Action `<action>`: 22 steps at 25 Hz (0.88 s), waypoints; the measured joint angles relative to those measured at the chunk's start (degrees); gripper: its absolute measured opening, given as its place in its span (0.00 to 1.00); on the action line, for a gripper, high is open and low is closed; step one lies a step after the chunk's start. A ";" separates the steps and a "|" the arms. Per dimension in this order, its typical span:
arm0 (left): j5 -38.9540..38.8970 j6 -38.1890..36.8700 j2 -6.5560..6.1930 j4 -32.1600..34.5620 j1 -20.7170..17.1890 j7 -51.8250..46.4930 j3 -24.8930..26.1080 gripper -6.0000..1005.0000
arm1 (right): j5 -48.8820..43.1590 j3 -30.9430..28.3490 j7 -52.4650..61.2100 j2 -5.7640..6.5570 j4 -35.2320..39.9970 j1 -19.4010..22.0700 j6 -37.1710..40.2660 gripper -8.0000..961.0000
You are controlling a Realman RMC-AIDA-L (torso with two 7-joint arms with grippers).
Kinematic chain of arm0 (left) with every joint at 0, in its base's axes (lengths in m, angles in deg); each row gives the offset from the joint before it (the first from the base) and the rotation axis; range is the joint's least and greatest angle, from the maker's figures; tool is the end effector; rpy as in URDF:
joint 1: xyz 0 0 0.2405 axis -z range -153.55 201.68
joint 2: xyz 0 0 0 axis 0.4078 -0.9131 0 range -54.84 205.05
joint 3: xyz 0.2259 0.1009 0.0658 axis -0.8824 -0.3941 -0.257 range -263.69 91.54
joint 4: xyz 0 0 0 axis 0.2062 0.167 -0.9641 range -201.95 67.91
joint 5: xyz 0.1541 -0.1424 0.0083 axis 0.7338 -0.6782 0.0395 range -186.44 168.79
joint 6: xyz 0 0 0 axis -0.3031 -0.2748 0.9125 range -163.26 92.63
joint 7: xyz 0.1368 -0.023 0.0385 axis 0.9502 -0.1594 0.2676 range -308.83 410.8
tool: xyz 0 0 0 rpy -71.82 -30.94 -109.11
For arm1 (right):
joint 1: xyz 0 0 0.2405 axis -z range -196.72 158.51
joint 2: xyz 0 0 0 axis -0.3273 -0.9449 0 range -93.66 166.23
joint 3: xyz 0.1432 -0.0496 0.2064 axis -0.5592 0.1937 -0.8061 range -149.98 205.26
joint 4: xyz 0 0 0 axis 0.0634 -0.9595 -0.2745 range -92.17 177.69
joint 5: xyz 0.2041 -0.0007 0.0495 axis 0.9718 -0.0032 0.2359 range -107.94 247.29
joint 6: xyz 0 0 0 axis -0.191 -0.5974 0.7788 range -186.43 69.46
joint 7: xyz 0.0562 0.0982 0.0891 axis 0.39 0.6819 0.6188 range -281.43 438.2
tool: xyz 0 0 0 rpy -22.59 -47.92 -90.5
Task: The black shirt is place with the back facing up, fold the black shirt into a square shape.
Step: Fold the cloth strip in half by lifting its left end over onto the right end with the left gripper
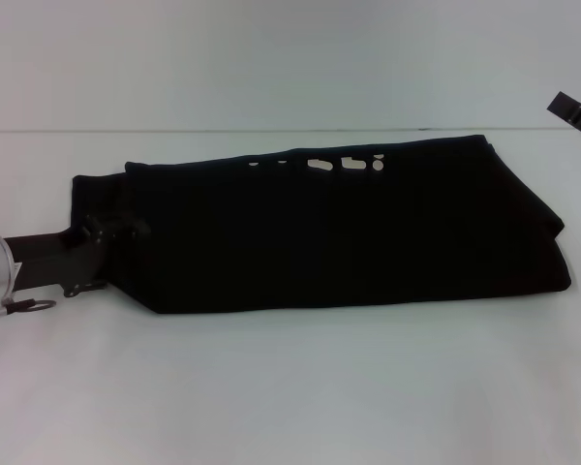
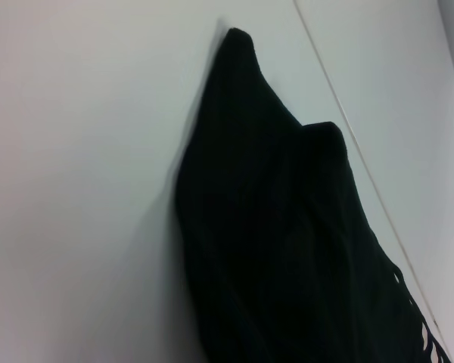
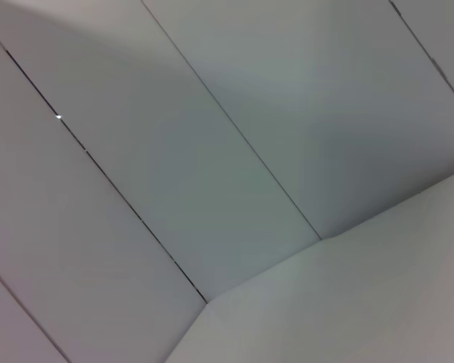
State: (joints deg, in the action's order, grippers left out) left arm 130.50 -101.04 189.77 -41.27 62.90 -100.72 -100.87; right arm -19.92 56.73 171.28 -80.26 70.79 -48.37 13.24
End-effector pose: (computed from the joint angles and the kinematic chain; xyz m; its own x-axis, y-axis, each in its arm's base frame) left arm -0.3287 0.3797 0.0186 -0.3819 0.7473 0.5437 0.9242 0.3068 0.2275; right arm 0.3034 0.3743 0.0605 0.2260 -0.3542 -0.9075 -0.9066 -0.4173 -0.0629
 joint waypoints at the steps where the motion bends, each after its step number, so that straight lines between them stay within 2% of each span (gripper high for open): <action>1: 0.04 -0.17 -0.04 0.09 0.02 0.24 -0.29 0.70 | 0.02 -0.01 0.07 0.00 0.00 -0.06 0.11 0.75; 3: 0.20 -0.31 -0.05 0.26 -0.07 0.55 -0.96 0.70 | 0.03 -0.01 0.14 0.00 0.00 -0.08 0.17 0.75; 9: 0.26 -0.29 -0.06 0.82 -0.19 1.05 -1.60 0.50 | 0.04 -0.01 0.26 0.03 0.00 -0.10 0.25 0.75; 19: -0.40 -1.34 -0.06 1.63 -0.37 5.82 -1.22 0.27 | 0.04 0.10 0.97 0.28 0.00 -0.11 0.34 0.75; 22: -0.48 -1.45 -0.06 1.82 -0.36 7.46 -1.22 0.16 | 0.01 0.10 1.56 0.61 0.03 -0.15 0.34 0.75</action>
State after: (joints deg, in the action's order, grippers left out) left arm 130.01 -102.49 189.71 -39.46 62.54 -93.26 -102.09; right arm -19.91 56.83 172.84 -79.65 70.83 -48.52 13.59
